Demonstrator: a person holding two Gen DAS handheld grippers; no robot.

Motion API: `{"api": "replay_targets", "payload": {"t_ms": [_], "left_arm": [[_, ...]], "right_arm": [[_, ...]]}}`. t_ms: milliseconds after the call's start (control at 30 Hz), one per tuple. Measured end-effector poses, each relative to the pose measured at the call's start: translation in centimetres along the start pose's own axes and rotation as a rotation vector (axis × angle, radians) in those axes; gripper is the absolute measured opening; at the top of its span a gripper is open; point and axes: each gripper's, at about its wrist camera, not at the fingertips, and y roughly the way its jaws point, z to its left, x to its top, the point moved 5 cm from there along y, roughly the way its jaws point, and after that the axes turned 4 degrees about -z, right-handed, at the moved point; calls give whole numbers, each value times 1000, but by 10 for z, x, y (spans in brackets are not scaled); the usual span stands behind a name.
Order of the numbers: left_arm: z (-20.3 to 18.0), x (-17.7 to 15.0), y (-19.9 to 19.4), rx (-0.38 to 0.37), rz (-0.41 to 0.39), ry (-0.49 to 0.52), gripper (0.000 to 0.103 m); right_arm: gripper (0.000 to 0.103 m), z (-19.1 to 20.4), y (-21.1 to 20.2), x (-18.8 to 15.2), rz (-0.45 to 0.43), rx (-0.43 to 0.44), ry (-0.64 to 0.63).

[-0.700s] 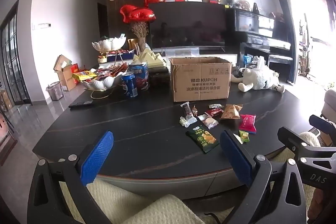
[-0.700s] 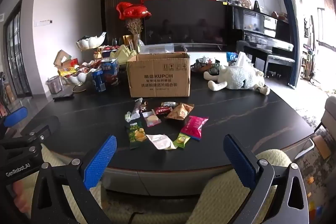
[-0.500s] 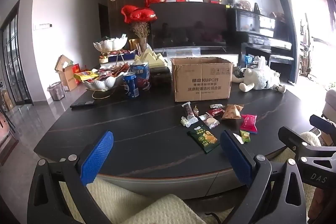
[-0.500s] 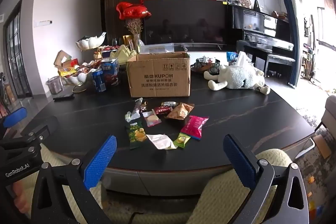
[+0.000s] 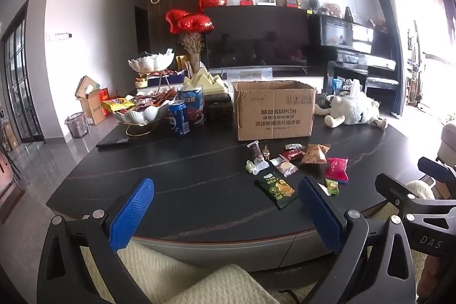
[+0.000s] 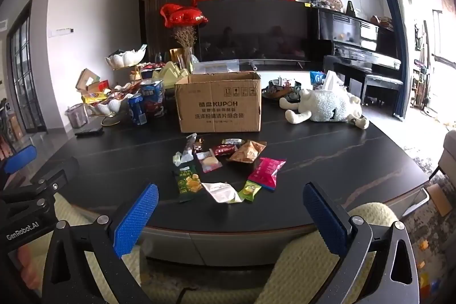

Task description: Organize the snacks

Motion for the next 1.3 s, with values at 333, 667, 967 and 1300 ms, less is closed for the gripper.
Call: {"api": "replay_targets", "payload": {"t_ms": [333,667,967,1300], "left_arm": [[-1,2,-4,5,-7,2,103],[-1,1,-5,5,-7,1,103],[-1,2,-5,5,-7,1,103],[-1,2,-4,4,-9,1,103]], "right_arm": [[103,-1,-7,1,-11,9,-1],[103,-1,-7,1,-14,9,-1],[103,-1,-8,1,-16,9,0],[103,0,-8,1,-18,8,-1]]}}
